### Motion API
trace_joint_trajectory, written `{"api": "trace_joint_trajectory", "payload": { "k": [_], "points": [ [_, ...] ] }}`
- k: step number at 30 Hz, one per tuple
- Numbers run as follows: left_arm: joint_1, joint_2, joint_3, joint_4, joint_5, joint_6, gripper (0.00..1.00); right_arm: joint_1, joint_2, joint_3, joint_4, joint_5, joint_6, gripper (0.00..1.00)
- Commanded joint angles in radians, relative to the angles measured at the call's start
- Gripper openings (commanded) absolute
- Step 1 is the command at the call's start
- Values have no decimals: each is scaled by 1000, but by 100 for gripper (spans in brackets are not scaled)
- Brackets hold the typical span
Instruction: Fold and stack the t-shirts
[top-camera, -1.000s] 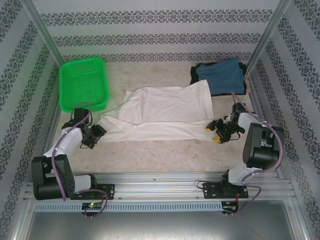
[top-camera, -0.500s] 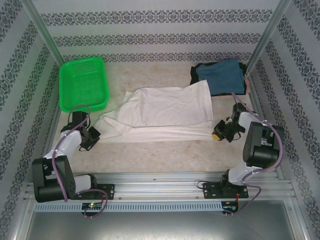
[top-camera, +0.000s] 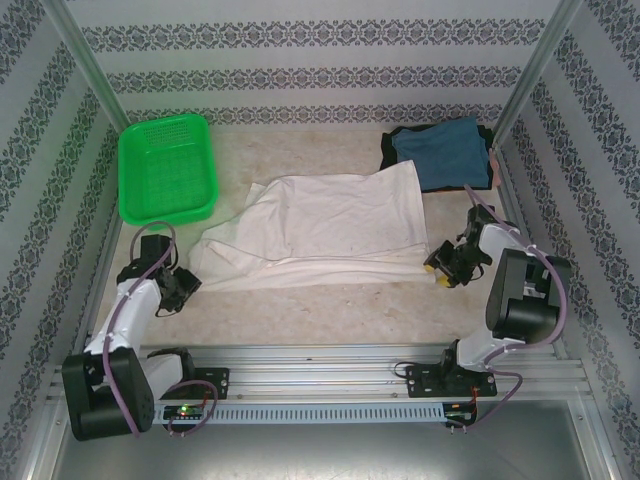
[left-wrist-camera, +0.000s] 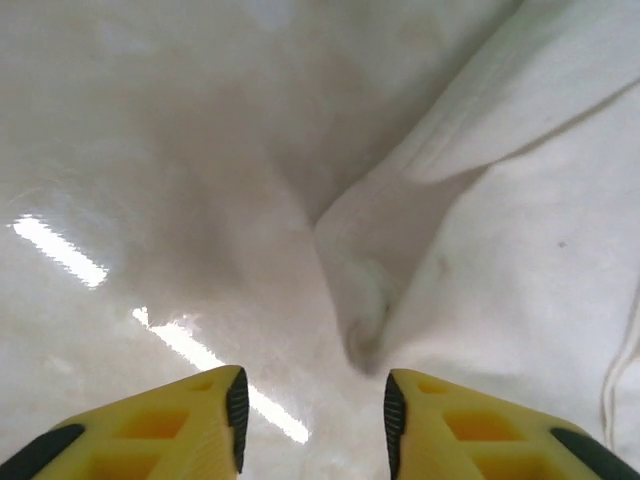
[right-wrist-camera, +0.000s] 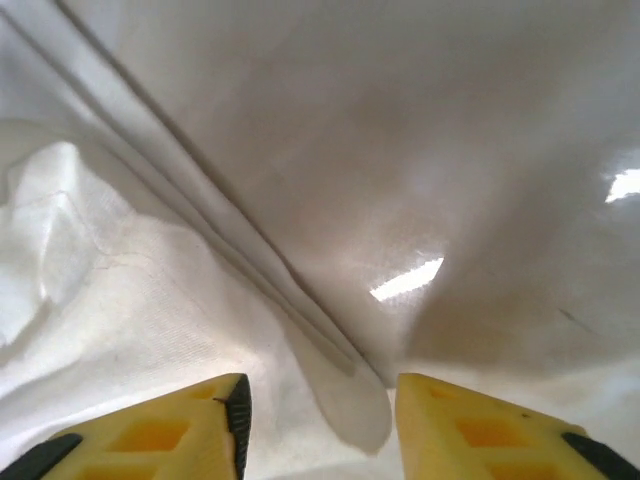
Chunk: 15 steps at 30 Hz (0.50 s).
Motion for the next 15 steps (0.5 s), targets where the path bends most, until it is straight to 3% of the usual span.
{"api": "trace_joint_trajectory", "payload": {
  "k": [1,8,12,15],
  "points": [
    [0,-36,91,-113,-29,0,44,-5,-76,43,-74,44,-20,55],
    [-188,-6,223,-91,65,-79,56,48,-267,108,-62,-46,-72,82],
    [-323,83,227,8,176,-175,57,90,-310,127,-43,-149,-107,88],
    [-371,125,163,129,232,-275,56,133,-337,119,-9,-178,-125,94]
  ]
}}
